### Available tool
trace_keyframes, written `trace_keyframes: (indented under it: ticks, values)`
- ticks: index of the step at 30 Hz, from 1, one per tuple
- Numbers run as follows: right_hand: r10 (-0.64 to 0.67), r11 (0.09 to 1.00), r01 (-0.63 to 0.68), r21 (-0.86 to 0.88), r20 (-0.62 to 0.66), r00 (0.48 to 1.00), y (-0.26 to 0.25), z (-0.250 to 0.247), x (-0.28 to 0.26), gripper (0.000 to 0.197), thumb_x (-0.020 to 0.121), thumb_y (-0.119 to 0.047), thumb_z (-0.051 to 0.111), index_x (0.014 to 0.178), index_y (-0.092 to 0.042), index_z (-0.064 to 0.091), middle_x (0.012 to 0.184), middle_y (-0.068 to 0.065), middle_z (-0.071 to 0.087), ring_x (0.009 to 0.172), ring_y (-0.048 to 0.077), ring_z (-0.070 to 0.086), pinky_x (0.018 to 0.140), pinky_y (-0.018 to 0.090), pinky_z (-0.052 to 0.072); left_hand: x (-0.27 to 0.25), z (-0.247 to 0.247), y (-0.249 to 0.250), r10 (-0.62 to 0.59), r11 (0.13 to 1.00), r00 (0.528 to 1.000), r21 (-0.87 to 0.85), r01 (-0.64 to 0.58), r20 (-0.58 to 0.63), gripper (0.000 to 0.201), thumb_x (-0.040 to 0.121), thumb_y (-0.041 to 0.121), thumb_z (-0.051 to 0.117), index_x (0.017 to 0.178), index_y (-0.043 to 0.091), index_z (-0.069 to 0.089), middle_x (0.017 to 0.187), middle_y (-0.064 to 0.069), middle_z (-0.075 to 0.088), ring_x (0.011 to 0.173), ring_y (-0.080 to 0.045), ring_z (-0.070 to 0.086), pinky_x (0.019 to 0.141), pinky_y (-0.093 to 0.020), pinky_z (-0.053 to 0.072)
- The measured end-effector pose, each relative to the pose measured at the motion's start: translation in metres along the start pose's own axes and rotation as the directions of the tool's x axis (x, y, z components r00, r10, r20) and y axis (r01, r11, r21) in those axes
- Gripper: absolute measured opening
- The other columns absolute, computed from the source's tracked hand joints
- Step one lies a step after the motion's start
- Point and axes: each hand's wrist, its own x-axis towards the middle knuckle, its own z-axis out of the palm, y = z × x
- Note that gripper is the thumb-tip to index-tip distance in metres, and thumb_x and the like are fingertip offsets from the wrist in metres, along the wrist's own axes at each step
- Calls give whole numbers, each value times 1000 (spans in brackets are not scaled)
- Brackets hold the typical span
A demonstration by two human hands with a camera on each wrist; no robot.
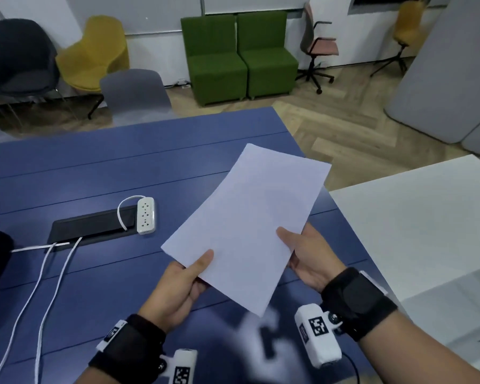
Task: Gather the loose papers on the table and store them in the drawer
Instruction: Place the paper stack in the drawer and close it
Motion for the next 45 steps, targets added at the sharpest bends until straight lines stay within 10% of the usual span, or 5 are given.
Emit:
trace_keyframes:
  ticks: [8,13,29,34,45]
  values:
    - [-23,993,33,-111,92,996,-33,-78,-52,41,107,-3,51,144,-18,59,140,7,69,130,32,66,111,51,51,20,12,36,-273,900,919,413,139,284,70,100,67,49,140,12,67,125,-12,75,90,-24,69,76,-38,58]
    - [-11,990,25,-136,104,995,-40,-109,-81,41,105,-2,53,143,-18,59,138,7,71,126,30,69,106,47,55,29,83,20,-391,838,852,518,174,348,51,102,47,66,142,15,66,138,-6,73,127,-29,70,113,-49,52]
    - [156,962,-104,253,-195,968,12,-299,-200,39,103,-12,59,143,-11,60,132,22,71,93,35,78,75,45,67,44,253,-174,-197,863,945,504,40,262,20,107,15,62,124,15,72,117,-5,82,109,-30,78,96,-51,62]
    - [86,955,68,288,-490,867,48,-365,-226,39,103,-8,59,139,-20,64,131,16,73,110,40,74,95,63,58,35,303,-254,-263,868,930,484,113,256,20,108,16,61,125,15,70,118,-5,82,111,-32,77,98,-53,62]
    - [180,975,-50,215,-647,741,63,-530,-291,37,97,0,63,131,-12,72,105,14,76,75,24,70,57,32,64,62,399,-362,-695,685,667,529,501,268,38,107,33,62,133,6,70,120,-16,79,96,-30,79,71,-33,64]
